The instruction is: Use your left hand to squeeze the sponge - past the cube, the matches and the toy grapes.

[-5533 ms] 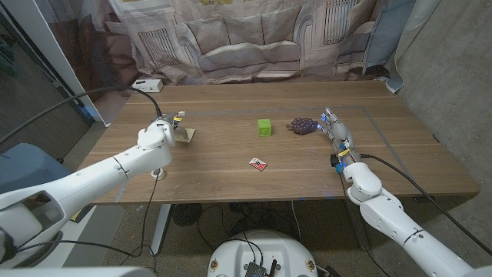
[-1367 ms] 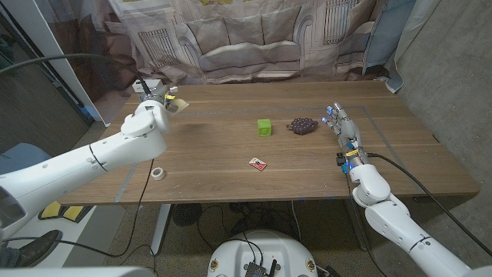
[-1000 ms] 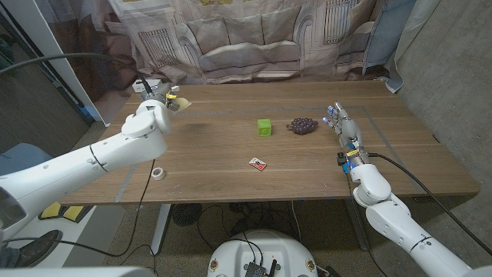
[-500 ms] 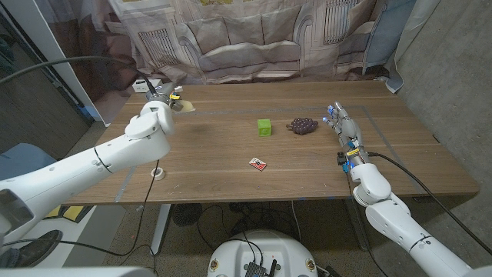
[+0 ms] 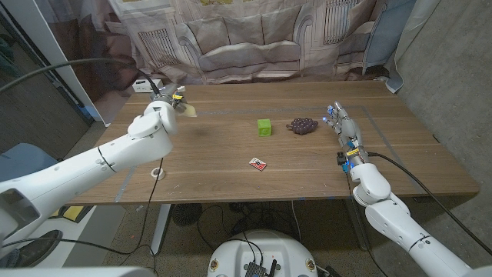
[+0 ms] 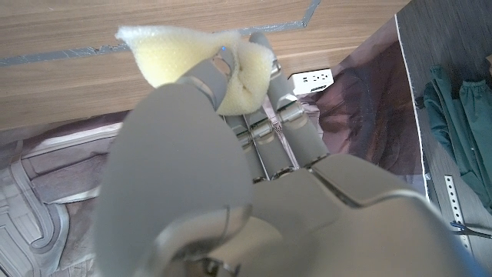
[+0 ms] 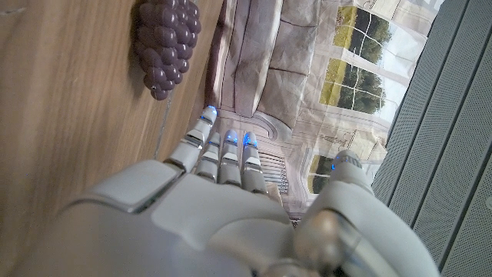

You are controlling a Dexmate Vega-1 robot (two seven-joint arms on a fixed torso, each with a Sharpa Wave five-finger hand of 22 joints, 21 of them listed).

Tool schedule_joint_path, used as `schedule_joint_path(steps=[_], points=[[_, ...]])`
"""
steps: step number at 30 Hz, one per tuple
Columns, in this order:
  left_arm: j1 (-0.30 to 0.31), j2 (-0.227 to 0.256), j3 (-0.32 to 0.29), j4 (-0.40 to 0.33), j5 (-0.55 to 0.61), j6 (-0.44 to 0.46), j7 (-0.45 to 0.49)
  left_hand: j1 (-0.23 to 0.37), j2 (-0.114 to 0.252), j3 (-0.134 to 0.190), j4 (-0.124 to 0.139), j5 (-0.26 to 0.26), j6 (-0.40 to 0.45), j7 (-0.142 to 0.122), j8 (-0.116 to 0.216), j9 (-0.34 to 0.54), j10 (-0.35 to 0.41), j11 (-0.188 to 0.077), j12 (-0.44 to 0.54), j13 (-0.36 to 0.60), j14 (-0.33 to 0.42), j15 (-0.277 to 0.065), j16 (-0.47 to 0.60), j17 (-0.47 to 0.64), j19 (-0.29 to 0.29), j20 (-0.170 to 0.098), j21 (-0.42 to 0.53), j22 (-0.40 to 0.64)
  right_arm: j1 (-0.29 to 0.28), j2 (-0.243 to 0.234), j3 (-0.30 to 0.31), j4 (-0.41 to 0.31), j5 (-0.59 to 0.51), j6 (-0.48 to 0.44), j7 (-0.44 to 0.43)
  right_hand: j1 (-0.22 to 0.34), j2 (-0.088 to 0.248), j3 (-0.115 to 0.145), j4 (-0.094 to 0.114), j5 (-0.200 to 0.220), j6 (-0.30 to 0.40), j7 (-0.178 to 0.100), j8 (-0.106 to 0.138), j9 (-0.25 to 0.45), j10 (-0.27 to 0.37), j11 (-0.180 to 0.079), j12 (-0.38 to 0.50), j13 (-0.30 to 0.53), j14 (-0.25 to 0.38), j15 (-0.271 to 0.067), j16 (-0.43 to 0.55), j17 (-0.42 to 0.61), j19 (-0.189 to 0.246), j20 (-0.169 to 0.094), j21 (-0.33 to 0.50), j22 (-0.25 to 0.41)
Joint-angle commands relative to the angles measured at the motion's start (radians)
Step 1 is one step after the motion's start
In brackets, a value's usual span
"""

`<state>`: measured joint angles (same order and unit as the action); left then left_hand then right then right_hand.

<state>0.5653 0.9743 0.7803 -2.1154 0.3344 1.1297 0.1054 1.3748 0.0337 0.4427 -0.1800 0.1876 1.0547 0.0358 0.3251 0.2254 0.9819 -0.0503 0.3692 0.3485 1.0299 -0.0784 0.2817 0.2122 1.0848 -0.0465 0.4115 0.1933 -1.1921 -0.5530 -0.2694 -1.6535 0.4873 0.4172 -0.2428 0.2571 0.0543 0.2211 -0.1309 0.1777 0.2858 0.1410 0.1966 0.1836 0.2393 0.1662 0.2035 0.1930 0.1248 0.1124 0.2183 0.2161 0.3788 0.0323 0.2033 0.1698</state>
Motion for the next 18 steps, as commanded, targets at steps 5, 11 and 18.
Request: schedule_joint_path(steps=[5,11,18], points=[[-0.013,-0.018,0.019,0.024,0.02,-0.027,-0.021,0.08,0.058,-0.019,0.006,-0.002,0.029,0.019,0.0,0.001,0.022,-0.002,0.019,0.038,0.12,-0.09,0.019,0.012,0.021,-0.005,0.025,0.008,-0.017,-0.013,0.01,-0.021,0.001,-0.009,-0.005,0.007,0.005,0.001,-0.003,-0.001,0.011,0.007,0.0,0.003,0.011,0.001,0.001,0.002,0.009,0.001,0.002,0.005,0.007,-0.001,-0.001,0.004],[0.01,-0.021,-0.019,0.029,-0.007,-0.061,-0.012,0.075,0.066,-0.024,0.017,0.002,-0.024,0.016,-0.022,0.009,-0.016,-0.003,0.01,0.069,0.082,-0.078,-0.015,-0.006,-0.019,0.002,0.025,0.009,-0.019,-0.015,0.012,-0.026,0.0,-0.014,-0.006,0.007,0.005,0.0,-0.003,-0.001,0.011,0.008,0.0,0.003,0.011,0.001,0.001,0.002,0.009,0.001,0.002,0.005,0.007,-0.001,-0.001,0.004],[0.006,-0.013,-0.022,0.026,-0.006,-0.066,-0.028,0.026,0.073,-0.033,0.042,0.007,-0.084,0.028,-0.053,0.011,-0.063,0.018,-0.026,0.068,0.023,-0.05,-0.06,-0.023,-0.068,0.023,0.019,0.003,-0.017,-0.016,0.012,-0.028,0.0,-0.016,-0.005,0.007,0.005,0.0,-0.003,-0.001,0.012,0.006,0.0,0.003,0.012,0.0,0.001,0.002,0.009,0.001,0.001,0.005,0.007,-0.002,-0.001,0.004]])
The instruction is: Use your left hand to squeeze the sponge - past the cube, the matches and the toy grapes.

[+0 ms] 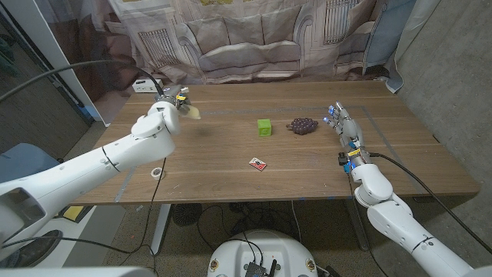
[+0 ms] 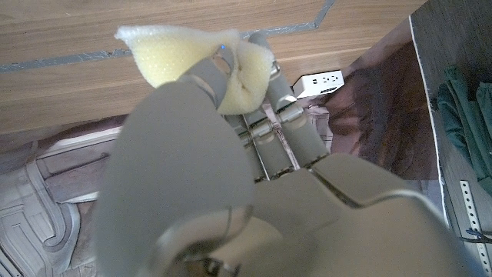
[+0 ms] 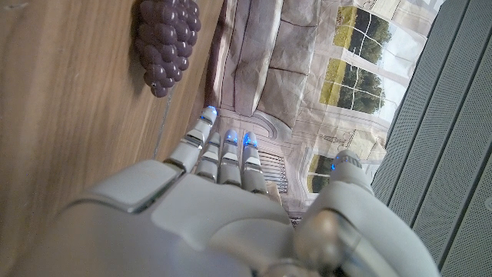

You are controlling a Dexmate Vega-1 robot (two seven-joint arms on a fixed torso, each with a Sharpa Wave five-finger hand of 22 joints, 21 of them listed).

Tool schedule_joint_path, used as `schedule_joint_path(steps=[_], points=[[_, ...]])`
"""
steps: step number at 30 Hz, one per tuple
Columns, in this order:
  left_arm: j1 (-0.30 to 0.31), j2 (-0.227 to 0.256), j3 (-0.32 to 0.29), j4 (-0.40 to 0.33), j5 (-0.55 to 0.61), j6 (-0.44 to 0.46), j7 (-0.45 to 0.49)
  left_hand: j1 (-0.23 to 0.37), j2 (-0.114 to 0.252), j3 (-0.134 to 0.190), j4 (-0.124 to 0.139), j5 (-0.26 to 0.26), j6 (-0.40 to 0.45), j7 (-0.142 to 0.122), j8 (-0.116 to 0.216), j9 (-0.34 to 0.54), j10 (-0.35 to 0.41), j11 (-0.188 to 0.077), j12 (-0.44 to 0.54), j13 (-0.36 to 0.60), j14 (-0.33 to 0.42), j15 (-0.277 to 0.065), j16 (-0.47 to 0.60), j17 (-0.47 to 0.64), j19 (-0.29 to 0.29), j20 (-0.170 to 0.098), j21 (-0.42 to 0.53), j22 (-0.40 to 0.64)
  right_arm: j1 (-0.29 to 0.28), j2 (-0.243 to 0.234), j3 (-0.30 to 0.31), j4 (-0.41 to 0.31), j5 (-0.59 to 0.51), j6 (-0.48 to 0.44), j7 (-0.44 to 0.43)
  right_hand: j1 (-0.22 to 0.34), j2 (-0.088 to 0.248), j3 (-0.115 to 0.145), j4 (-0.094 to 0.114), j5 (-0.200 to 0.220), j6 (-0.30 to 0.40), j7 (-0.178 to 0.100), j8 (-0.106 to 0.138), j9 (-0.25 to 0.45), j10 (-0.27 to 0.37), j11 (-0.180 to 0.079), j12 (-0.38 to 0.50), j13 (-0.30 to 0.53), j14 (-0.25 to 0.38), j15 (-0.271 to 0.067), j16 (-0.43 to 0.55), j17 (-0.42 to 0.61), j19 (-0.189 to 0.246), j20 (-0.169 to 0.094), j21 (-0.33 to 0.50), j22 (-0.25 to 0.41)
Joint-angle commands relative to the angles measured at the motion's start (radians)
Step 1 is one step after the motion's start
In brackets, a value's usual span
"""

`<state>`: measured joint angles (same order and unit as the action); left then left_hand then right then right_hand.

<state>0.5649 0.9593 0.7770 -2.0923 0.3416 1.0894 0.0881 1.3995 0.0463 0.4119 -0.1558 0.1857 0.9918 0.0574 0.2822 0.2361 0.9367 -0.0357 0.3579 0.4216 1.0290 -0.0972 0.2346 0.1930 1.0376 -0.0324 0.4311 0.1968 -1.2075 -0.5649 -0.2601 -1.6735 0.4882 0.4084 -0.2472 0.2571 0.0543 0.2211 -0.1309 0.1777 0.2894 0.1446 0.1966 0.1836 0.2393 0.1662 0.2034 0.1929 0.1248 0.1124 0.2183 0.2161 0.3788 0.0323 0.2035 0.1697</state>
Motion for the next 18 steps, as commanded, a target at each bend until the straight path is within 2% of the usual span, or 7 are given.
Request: schedule_joint_path(steps=[1,4,6,17,18], points=[[0.004,0.003,-0.018,0.001,-0.013,-0.025,-0.016,-0.007,0.06,-0.004,0.021,0.008,-0.02,0.007,-0.01,0.0,-0.019,0.003,-0.018,-0.006,0.023,-0.029,-0.015,-0.005,-0.019,0.01,0.001,-0.002,-0.001,-0.004,0.002,-0.008,-0.001,-0.007,0.0,0.007,0.005,0.0,-0.003,-0.001,0.008,0.003,0.0,0.003,0.012,0.0,0.001,0.002,0.009,0.001,0.002,0.005,0.007,-0.001,-0.001,0.004],[0.0,0.009,-0.017,-0.003,-0.011,-0.024,-0.027,-0.047,0.056,-0.015,0.038,0.007,-0.032,0.018,-0.018,0.0,-0.025,0.012,-0.031,-0.013,0.029,-0.025,-0.021,-0.01,-0.013,0.01,0.006,-0.004,-0.001,-0.003,0.002,-0.005,0.0,-0.005,0.002,0.007,0.005,0.0,-0.003,-0.001,0.008,0.003,0.0,0.003,0.012,0.0,0.001,0.002,0.009,0.001,0.001,0.006,0.007,-0.002,-0.002,0.004],[-0.007,0.014,-0.011,-0.006,-0.006,-0.021,-0.038,-0.078,0.053,-0.021,0.047,0.007,-0.047,0.023,-0.027,-0.001,-0.041,0.018,-0.049,-0.021,0.004,-0.006,-0.035,-0.012,-0.03,0.021,0.002,-0.007,0.0,-0.001,0.002,-0.003,0.0,-0.003,0.001,0.007,0.005,0.0,-0.003,-0.001,0.008,0.003,0.0,0.003,0.012,0.0,0.0,0.002,0.009,0.001,0.001,0.006,0.007,-0.002,-0.002,0.004],[-0.032,0.039,0.008,-0.008,0.02,-0.027,-0.091,-0.164,0.025,-0.044,0.062,0.005,-0.112,0.024,-0.063,-0.005,-0.097,0.035,-0.102,-0.042,-0.091,0.029,-0.06,-0.014,-0.112,0.047,-0.027,-0.011,0.004,0.007,0.0,0.014,0.008,0.005,0.007,0.008,0.005,-0.001,-0.003,-0.001,0.008,0.003,0.0,0.003,0.011,0.0,0.0,0.002,0.011,0.001,0.002,0.006,0.008,-0.002,-0.002,0.004],[-0.033,0.041,0.009,-0.007,0.023,-0.029,-0.094,-0.168,0.024,-0.045,0.063,0.005,-0.115,0.024,-0.065,-0.005,-0.1,0.033,-0.105,-0.043,-0.097,0.024,-0.06,-0.013,-0.12,0.05,-0.03,-0.012,0.004,0.008,-0.001,0.016,0.009,0.006,0.008,0.008,0.005,-0.001,-0.003,-0.001,0.009,0.003,0.0,0.003,0.012,0.0,0.0,0.002,0.011,0.001,0.002,0.006,0.009,-0.003,-0.002,0.004]])
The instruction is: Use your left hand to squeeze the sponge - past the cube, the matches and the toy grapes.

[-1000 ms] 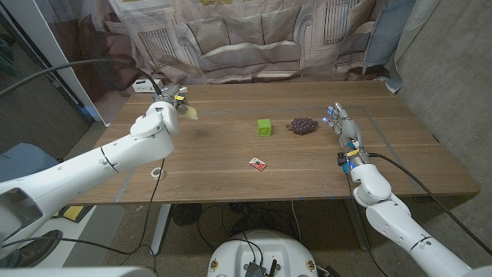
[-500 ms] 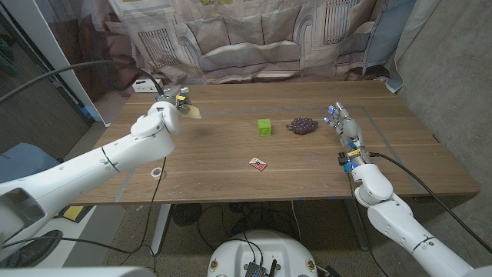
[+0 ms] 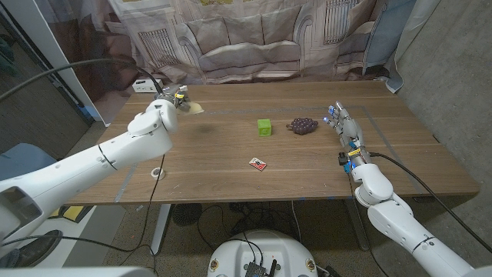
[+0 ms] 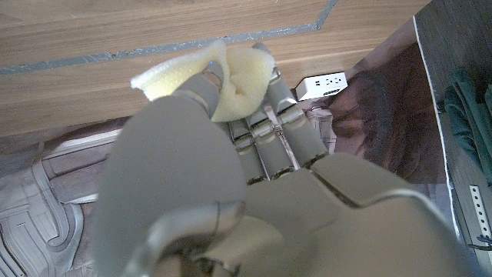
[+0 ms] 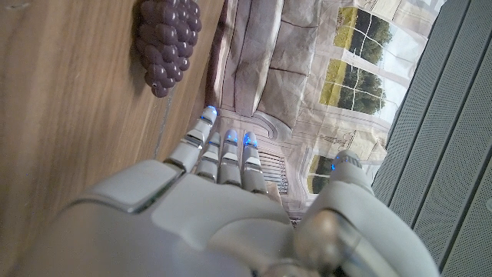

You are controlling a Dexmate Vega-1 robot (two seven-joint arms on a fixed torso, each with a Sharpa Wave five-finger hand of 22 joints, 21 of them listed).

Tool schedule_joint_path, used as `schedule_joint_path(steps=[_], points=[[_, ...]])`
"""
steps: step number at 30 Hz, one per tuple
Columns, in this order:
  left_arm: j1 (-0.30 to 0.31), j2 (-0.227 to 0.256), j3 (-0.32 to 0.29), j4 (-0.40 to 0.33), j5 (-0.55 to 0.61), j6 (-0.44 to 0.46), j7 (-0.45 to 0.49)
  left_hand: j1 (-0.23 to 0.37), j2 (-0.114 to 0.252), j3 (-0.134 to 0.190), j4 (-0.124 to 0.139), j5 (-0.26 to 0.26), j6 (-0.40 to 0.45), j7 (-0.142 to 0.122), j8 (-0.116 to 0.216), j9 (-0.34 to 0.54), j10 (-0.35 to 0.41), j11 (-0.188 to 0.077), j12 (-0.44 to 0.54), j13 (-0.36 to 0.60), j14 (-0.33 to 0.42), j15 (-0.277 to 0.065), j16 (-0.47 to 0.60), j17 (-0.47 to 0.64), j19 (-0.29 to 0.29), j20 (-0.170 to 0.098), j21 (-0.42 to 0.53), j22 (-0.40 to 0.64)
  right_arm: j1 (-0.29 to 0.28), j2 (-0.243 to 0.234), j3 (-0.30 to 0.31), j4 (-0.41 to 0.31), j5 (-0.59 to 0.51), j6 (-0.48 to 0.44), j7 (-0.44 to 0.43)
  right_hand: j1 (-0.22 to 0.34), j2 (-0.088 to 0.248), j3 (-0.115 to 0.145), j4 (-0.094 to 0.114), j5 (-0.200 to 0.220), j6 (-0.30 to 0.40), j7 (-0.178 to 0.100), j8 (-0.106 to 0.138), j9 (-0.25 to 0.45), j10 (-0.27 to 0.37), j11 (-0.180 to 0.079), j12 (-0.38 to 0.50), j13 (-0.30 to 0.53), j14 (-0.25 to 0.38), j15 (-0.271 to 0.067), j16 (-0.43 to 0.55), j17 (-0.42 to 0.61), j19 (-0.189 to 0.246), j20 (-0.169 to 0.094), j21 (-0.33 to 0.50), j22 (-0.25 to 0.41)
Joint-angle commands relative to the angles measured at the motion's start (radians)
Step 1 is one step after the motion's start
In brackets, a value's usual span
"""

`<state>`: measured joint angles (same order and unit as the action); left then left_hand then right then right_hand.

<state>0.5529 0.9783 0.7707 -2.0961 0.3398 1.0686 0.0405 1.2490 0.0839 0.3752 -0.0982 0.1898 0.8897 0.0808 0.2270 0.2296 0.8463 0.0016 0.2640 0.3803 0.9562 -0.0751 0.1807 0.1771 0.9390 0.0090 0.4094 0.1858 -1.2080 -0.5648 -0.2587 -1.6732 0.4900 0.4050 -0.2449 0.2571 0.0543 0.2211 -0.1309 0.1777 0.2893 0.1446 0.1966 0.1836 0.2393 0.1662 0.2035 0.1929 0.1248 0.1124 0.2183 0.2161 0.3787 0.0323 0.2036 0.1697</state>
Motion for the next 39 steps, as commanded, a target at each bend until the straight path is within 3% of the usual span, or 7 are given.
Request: schedule_joint_path(steps=[1,13,32,39], points=[[-0.024,0.025,0.016,-0.003,0.027,-0.012,-0.053,-0.022,-0.015,-0.009,0.005,0.001,-0.014,0.0,-0.011,0.001,-0.014,-0.006,-0.015,-0.003,-0.032,0.004,-0.007,0.002,-0.03,0.011,-0.012,-0.001,0.006,0.008,-0.003,0.018,0.008,0.01,0.007,0.008,0.005,-0.001,-0.003,-0.001,0.01,0.003,0.0,0.003,0.013,0.001,0.0,0.002,0.011,0.001,0.002,0.006,0.01,-0.002,-0.002,0.004],[-0.061,0.037,0.044,0.003,0.086,-0.019,-0.127,-0.103,-0.039,-0.039,0.016,-0.002,-0.074,-0.01,-0.035,-0.007,-0.076,0.001,-0.055,-0.02,-0.181,0.036,-0.013,0.005,-0.153,0.024,-0.066,-0.002,0.018,0.014,-0.008,0.033,0.01,0.013,0.011,0.008,0.006,-0.001,-0.003,-0.001,0.014,0.004,0.001,0.003,0.017,0.003,0.001,0.002,0.016,0.0,0.003,0.006,0.014,-0.001,-0.001,0.004],[-0.06,0.005,0.04,0.03,0.137,-0.04,-0.167,-0.131,-0.043,-0.047,0.017,-0.001,-0.113,-0.005,-0.042,-0.011,-0.109,0.005,-0.065,-0.026,-0.203,0.047,-0.003,0.004,-0.166,0.029,-0.075,-0.002,0.018,0.009,-0.004,0.032,0.015,0.01,0.01,0.01,0.006,-0.001,-0.003,-0.001,0.015,0.003,0.001,0.003,0.016,0.004,0.0,0.002,0.017,-0.001,0.002,0.006,0.019,-0.001,-0.001,0.004],[-0.048,-0.014,0.029,0.041,0.139,-0.046,-0.157,-0.114,-0.037,-0.036,-0.005,0.002,-0.08,-0.011,-0.024,-0.012,-0.07,-0.007,-0.043,-0.021,-0.177,0.036,0.011,0.003,-0.144,0.026,-0.07,-0.002,0.011,0.003,0.001,0.023,0.015,0.007,0.007,0.011,0.007,-0.001,-0.004,-0.001,0.015,0.004,0.0,0.003,0.018,0.004,0.001,0.002,0.018,-0.002,0.002,0.006,0.021,-0.002,0.0,0.004]])
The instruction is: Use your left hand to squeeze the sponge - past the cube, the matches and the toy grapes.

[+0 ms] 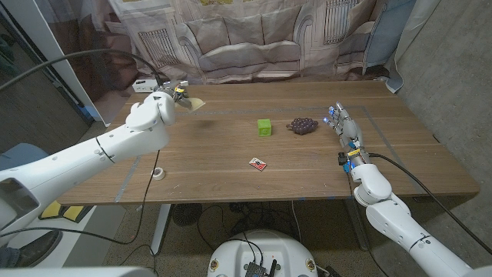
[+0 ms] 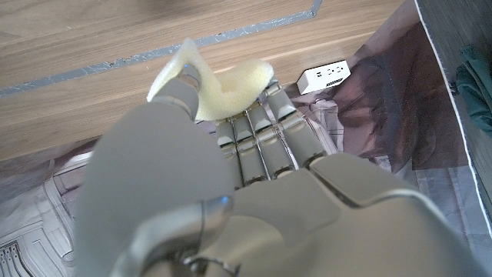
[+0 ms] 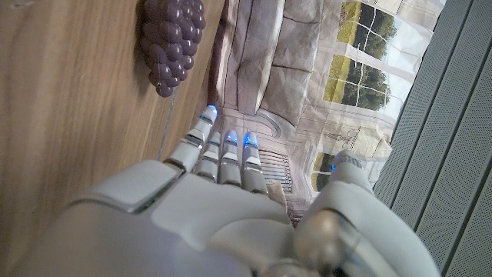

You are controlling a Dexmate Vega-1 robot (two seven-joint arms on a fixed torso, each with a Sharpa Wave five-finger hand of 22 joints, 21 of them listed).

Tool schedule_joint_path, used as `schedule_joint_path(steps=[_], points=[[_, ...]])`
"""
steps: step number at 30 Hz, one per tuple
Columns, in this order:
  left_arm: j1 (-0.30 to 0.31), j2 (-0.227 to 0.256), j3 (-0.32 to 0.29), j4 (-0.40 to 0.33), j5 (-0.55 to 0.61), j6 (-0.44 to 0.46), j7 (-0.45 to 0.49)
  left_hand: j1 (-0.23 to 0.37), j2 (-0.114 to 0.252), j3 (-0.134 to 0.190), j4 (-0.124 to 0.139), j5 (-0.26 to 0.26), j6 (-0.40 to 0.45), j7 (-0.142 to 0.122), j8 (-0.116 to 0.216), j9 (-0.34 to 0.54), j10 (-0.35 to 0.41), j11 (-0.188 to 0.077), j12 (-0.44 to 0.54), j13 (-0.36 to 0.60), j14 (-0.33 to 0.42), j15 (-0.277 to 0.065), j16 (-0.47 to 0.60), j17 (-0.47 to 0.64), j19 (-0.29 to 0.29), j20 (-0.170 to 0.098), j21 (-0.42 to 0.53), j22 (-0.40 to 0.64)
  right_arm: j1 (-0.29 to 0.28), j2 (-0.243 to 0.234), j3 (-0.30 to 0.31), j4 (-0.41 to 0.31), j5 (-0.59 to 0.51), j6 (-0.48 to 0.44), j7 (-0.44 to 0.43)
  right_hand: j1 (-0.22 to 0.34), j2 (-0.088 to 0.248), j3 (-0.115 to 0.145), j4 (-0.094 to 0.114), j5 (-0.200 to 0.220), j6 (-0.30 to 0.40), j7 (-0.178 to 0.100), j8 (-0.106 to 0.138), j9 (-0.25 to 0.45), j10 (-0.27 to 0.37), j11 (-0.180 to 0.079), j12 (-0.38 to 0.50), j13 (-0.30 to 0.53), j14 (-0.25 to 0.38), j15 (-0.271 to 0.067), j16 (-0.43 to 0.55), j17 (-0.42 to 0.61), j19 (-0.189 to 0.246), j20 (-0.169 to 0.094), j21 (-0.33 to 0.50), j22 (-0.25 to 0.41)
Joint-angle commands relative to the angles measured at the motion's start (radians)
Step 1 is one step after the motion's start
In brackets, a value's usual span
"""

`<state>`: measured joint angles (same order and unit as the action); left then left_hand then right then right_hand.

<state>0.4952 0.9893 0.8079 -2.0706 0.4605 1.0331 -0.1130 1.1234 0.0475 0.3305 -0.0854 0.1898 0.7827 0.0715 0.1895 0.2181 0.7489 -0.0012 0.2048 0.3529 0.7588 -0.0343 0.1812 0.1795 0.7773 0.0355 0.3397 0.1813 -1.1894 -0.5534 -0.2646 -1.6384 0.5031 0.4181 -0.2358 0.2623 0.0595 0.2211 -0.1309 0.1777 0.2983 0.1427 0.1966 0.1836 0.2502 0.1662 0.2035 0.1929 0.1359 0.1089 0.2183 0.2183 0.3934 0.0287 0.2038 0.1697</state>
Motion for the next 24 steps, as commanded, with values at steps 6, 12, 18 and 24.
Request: schedule_joint_path(steps=[6,12,18,24], points=[[0.027,-0.04,-0.029,0.026,0.006,-0.024,0.02,0.037,0.014,0.024,-0.04,0.004,0.06,-0.006,0.027,0.0,0.057,-0.02,0.034,0.018,0.066,-0.025,0.026,0.002,0.049,-0.004,0.01,0.003,-0.011,-0.013,0.009,-0.019,0.003,-0.01,0.0,0.005,0.002,-0.002,-0.003,-0.001,0.007,0.006,0.0,0.003,0.008,0.003,0.001,0.002,0.009,0.001,0.003,0.004,0.009,0.001,0.0,0.004],[0.043,-0.049,-0.049,0.032,-0.006,-0.043,0.046,0.059,0.029,0.036,-0.055,0.005,0.079,-0.004,0.034,0.003,0.079,-0.029,0.047,0.031,0.099,-0.036,0.034,0.004,0.071,-0.012,0.018,0.004,-0.011,-0.014,0.008,-0.02,0.002,-0.01,0.001,0.006,0.002,-0.002,-0.003,-0.001,0.007,0.006,0.0,0.003,0.008,0.003,0.0,0.002,0.009,0.0,0.002,0.004,0.01,0.002,0.0,0.004],[0.082,-0.059,-0.09,0.034,-0.035,-0.083,0.1,0.092,0.034,0.046,-0.076,0.004,0.111,-0.018,0.053,0.017,0.109,-0.044,0.067,0.052,0.143,-0.053,0.046,0.006,0.137,-0.014,0.046,0.007,-0.013,-0.011,0.007,-0.019,0.0,-0.006,-0.001,0.006,0.002,-0.002,-0.004,-0.001,0.007,0.006,0.0,0.003,0.008,0.002,0.0,0.002,0.011,-0.001,0.003,0.004,0.011,0.003,-0.001,0.004],[0.089,-0.062,-0.096,0.038,-0.04,-0.089,0.113,0.127,0.047,0.063,-0.089,0.006,0.12,-0.018,0.06,0.029,0.12,-0.042,0.076,0.069,0.16,-0.06,0.045,0.006,0.171,-0.013,0.062,0.007,-0.017,-0.006,0.008,-0.017,0.0,0.002,-0.003,0.007,0.002,-0.002,-0.004,-0.001,0.007,0.005,0.0,0.003,0.007,0.002,0.0,0.002,0.011,-0.001,0.003,0.004,0.012,0.001,-0.001,0.004]])
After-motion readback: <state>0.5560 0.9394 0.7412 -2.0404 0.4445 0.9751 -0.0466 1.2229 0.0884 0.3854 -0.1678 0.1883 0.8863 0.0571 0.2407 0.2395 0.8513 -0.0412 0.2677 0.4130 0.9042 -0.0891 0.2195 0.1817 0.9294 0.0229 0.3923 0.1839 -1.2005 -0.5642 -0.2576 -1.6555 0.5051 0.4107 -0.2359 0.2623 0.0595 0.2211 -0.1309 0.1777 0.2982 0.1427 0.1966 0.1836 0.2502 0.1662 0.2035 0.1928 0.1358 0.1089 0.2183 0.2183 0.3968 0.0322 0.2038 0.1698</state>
